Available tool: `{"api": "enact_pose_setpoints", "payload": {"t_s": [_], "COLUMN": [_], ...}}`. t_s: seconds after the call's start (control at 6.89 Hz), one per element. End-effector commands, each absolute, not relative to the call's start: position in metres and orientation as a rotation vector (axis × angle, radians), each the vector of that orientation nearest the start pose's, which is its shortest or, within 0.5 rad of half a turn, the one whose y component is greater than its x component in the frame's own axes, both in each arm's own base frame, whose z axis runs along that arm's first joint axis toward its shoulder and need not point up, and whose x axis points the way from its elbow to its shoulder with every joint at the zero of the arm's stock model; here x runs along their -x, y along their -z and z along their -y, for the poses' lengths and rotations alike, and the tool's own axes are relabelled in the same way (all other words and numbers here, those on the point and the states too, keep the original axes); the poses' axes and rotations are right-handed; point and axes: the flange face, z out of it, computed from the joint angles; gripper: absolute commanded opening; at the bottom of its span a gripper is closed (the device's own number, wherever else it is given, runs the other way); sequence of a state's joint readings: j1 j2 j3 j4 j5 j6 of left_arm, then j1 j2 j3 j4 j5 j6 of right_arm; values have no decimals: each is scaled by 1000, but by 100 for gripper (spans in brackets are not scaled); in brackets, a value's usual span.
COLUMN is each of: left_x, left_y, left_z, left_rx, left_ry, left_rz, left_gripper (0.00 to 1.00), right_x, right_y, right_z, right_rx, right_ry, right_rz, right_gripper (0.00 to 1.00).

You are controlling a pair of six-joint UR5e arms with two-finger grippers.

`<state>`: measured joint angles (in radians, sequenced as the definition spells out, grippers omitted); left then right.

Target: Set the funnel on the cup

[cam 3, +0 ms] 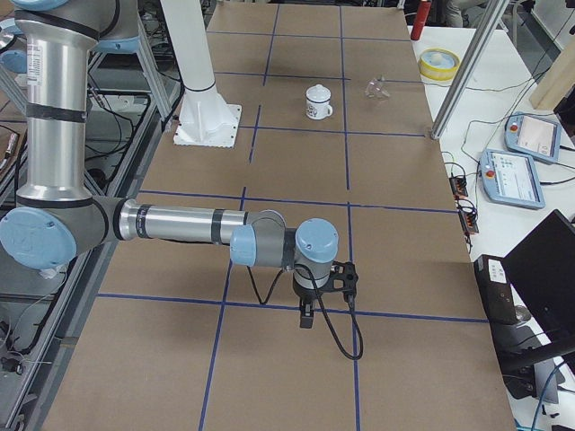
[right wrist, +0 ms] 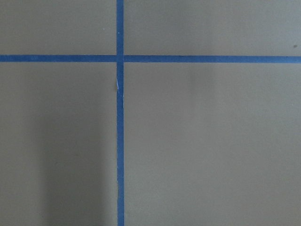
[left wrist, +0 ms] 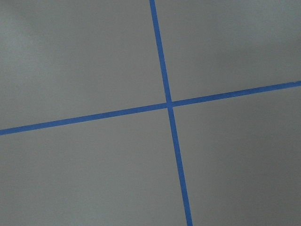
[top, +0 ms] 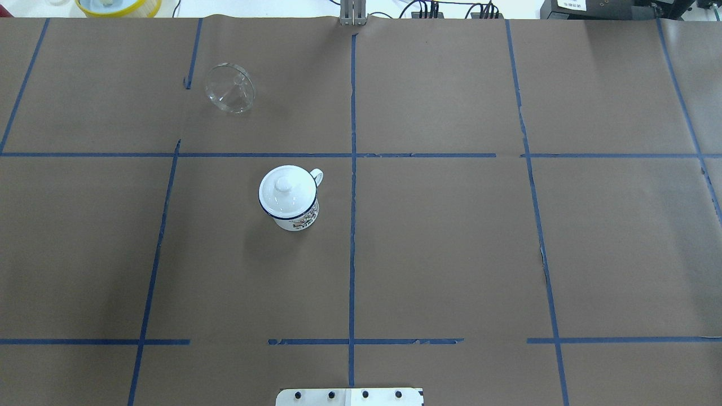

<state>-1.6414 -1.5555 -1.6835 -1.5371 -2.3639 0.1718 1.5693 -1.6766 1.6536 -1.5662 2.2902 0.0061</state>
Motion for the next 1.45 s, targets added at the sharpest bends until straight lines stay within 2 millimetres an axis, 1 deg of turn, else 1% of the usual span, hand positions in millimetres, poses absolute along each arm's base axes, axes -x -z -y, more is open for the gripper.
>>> {"api": "enact_pose_setpoints", "payload": {"t_s": [0.0,0.15,0.44,0.73,0.87,1.02,1.16,1.31], "left_x": [97,97,97,96,99,103,104,104], "left_y": [-609,-610,-602,-579,-555,-525,-511,-492], "left_z": [485,485,486,507,532,553,559,558], "left_rx": [-162,-159,-176,-237,-314,-443,-542,-544], "left_ry": [-124,-123,-128,-154,-184,-230,-260,-153], "left_rz": [-779,-780,-776,-755,-729,-674,-646,-679], "left_gripper": [100,100,100,100,100,100,100,100], "right_x": [-67,-67,-67,-67,-67,-67,-67,-67], "right_y": [-671,-671,-671,-671,-671,-671,-671,-671], "right_z": [446,446,446,446,446,446,446,446], "right_rx": [20,20,20,20,20,20,20,20], "right_ry": [-11,-11,-11,-11,-11,-11,-11,-11], "right_rz": [719,719,719,719,719,719,719,719], "right_gripper": [100,100,100,100,100,100,100,100]}}
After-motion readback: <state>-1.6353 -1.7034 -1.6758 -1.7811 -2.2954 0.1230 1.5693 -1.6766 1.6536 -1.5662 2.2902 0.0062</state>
